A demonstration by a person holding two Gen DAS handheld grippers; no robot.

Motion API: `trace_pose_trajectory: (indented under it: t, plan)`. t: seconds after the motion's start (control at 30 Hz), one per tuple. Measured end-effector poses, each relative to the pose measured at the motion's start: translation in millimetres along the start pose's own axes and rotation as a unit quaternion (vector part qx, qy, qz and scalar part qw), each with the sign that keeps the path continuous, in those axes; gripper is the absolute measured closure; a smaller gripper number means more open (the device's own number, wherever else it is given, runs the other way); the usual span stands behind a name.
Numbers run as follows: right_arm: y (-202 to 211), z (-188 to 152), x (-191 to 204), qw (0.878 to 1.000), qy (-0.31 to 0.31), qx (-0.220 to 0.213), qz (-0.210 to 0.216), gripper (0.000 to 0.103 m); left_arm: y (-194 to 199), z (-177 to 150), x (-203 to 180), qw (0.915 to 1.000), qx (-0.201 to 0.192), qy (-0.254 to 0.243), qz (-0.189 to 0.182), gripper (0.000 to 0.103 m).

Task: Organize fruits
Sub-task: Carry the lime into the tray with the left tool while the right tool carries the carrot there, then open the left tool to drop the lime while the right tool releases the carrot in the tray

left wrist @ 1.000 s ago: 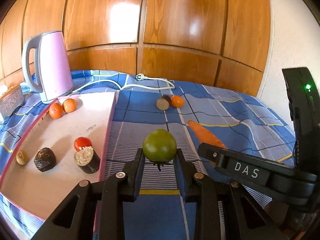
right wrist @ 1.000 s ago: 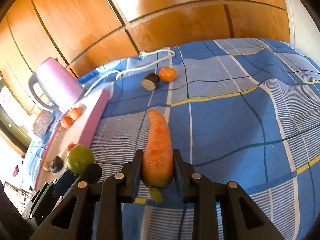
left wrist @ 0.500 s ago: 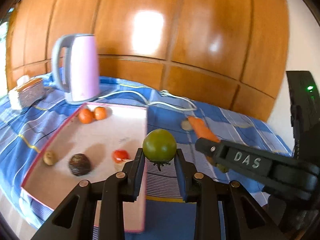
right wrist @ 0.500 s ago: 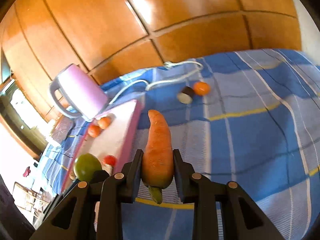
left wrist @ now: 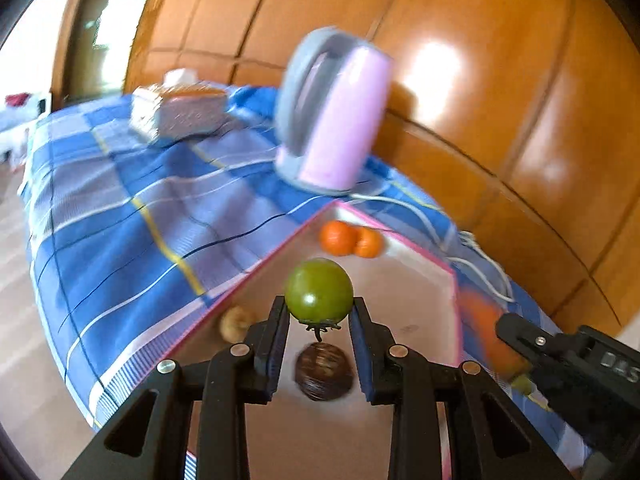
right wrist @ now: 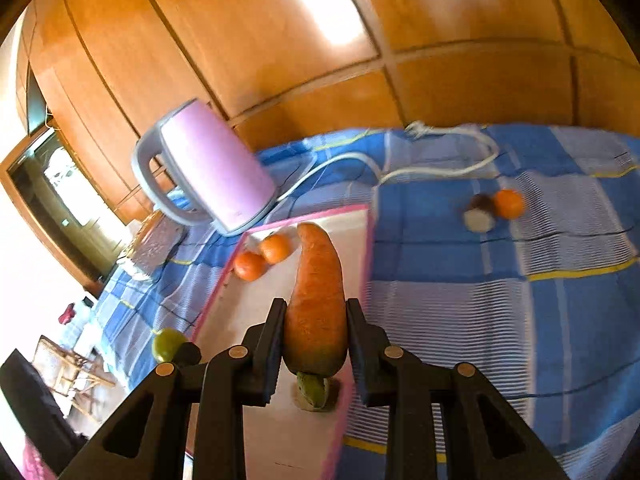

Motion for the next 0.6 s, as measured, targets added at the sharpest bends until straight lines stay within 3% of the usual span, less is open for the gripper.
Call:
trace_pose_trajectory:
  t: [0.07, 0.23, 0.33, 0.4, 0.6]
  plan:
    - [-6.0, 1.3, 1.7, 1.0, -0.007, 0.01, 0.024, 0.07, -0.7, -0.6, 0.9, 1.0, 0.0, -0.001, -0.001, 0.073]
    - [-6.6, -5.7, 1.9, 1.0, -0.007, 0.015, 0.026, 0.07, 1.0, -6.3, -13.6, 0.9992, -0.007, -0.039, 0.007, 0.062]
    - [-3.2, -11.7, -3.7, 1.0, -0.012, 0.016, 0.022, 0.07, 0.3, -9.1, -20.7, 0.9982, -0.008, -0.059, 0.012, 0.06]
    - [0.7, -15.8, -8.6, 1.0, -0.016, 0.018, 0.018, 0.07, 0.2, -9.9, -26.3, 0.9976, -0.008, -0.066, 0.019, 0.052]
    - [14.0, -26.4, -14.8, 1.0, -0.007, 0.009, -0.011, 0.07, 1.1, -13.7, -29.3, 0.9967, -0.012, -0.074, 0.03, 0.041]
Point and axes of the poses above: each gripper's, at about its wrist camera, not at the fingertips, and y roughly against the way its jaws point, x to its left, z to its top, the point moved 1 cm from there along -y, roughly the way its jaws point, and after that the axes turned 12 degrees about x, right-handed, at the moved point
